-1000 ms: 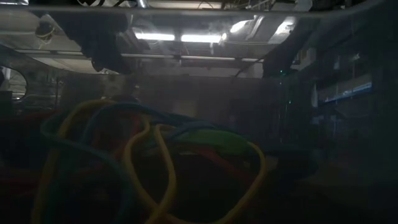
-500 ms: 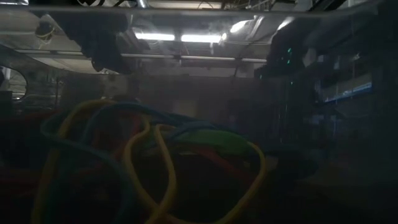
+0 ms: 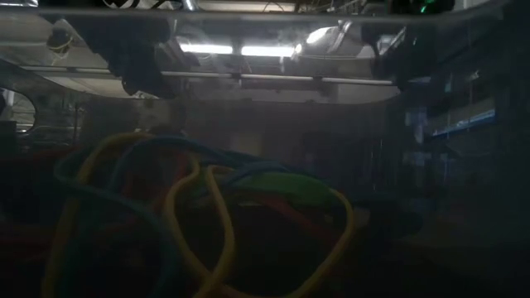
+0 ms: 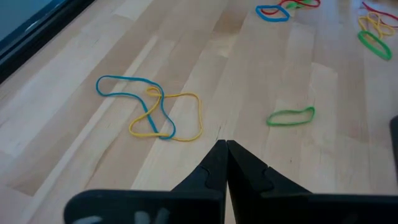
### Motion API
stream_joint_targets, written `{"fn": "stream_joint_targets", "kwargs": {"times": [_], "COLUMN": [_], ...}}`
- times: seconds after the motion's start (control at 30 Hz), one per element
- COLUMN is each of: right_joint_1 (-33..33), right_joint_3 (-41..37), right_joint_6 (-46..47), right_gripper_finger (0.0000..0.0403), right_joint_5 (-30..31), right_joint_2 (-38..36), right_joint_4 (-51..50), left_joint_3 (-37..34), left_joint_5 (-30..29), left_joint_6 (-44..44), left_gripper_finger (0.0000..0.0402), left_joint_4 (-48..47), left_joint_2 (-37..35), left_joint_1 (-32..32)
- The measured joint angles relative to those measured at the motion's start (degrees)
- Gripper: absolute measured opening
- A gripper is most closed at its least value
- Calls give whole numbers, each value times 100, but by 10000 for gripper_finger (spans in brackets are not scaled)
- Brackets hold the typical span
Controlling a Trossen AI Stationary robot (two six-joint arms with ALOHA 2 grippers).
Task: Pick and place rubber bands into bin
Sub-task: Put the black rubber band into the black bin
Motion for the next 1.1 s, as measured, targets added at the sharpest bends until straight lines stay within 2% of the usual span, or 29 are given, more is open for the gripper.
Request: {"fn": "stream_joint_targets", "kwargs": {"times": [0.17,0.3,0.43,0.5,0.67,0.93,1.1], "right_joint_1": [1068,2057,3002,3379,4028,4508,4707], "right_joint_3": [0,0,46,298,1522,3876,4868], "right_joint_6": [758,1130,1346,1594,1895,2039,2415], "right_gripper_finger": [2,2,1,1,1,0,0], "right_joint_5": [12,47,601,935,1412,1423,1337], "right_joint_2": [-289,-242,-21,223,1228,3236,4160], "right_joint_4": [544,1576,2885,3106,2807,1891,1363], "left_joint_3": [0,0,0,0,0,2,0], "left_joint_5": [0,0,-1,0,70,243,362], "left_joint_6": [435,868,1442,1730,2162,2147,2074], "left_gripper_finger": [2,2,2,2,2,2,2], "left_joint_4": [-2,-69,-87,-94,-97,-374,-713], "left_joint_2": [0,0,-10,-20,-65,-80,-126], "left_joint_1": [0,0,2,0,0,0,0]}}
